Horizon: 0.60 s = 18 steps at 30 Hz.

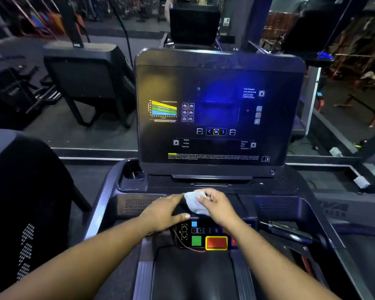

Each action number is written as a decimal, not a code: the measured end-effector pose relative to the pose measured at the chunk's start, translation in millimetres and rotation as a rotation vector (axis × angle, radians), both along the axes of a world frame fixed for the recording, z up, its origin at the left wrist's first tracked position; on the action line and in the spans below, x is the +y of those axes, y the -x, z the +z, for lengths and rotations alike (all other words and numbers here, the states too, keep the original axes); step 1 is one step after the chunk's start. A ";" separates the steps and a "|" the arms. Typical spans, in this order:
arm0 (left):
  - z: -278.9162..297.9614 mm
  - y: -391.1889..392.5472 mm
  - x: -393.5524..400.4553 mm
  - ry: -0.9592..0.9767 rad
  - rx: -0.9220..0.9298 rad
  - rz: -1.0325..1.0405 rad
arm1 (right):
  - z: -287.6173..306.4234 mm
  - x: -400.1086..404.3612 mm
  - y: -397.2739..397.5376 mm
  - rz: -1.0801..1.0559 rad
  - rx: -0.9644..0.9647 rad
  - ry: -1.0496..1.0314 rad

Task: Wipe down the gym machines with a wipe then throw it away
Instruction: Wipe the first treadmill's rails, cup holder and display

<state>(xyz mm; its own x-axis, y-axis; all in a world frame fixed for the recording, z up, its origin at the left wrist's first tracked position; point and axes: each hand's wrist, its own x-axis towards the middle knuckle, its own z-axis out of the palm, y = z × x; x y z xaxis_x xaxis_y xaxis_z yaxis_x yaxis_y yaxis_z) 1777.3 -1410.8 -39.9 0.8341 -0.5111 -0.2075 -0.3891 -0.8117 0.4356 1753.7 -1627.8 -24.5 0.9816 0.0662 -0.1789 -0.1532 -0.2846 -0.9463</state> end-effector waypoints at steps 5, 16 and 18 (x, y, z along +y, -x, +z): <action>25.6 -17.6 14.0 0.200 -0.013 0.158 | 20.4 31.1 -7.8 0.012 0.162 -0.347; 130.8 -93.7 37.8 0.101 -0.528 0.041 | 102.1 36.4 -97.3 -0.051 -0.238 0.006; 158.4 -117.6 38.5 0.007 -0.695 -0.018 | 130.1 29.2 -121.1 -0.072 -0.309 0.036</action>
